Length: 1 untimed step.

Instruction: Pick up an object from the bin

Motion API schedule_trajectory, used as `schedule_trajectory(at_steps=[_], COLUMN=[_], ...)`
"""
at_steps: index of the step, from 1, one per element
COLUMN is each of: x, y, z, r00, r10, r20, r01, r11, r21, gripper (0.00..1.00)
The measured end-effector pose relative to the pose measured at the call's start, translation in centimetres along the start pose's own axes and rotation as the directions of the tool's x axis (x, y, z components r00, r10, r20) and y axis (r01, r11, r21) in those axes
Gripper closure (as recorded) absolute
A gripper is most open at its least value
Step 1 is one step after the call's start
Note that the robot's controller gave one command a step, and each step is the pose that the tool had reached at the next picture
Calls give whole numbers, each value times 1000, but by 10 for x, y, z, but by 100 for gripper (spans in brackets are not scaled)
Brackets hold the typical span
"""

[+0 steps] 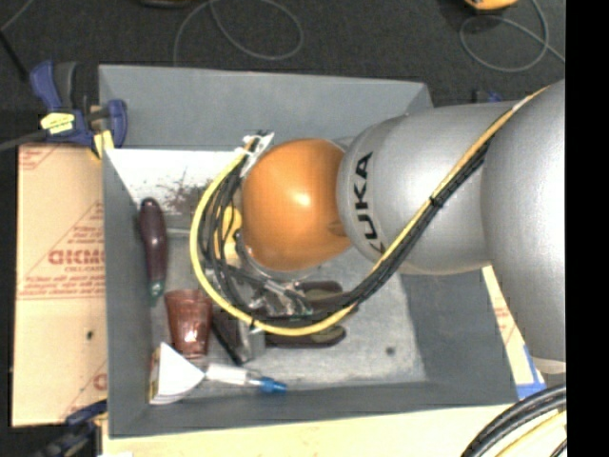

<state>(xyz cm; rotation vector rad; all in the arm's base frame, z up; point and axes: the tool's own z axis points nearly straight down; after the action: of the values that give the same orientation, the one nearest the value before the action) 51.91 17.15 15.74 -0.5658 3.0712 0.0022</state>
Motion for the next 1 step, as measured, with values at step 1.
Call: schedule_trajectory(at_steps=[1], x=[2], y=[-2], z=[34], r00=[995], r10=[97], r20=[-17], r01=[-98], r11=[995], r21=[-4], gripper=[0])
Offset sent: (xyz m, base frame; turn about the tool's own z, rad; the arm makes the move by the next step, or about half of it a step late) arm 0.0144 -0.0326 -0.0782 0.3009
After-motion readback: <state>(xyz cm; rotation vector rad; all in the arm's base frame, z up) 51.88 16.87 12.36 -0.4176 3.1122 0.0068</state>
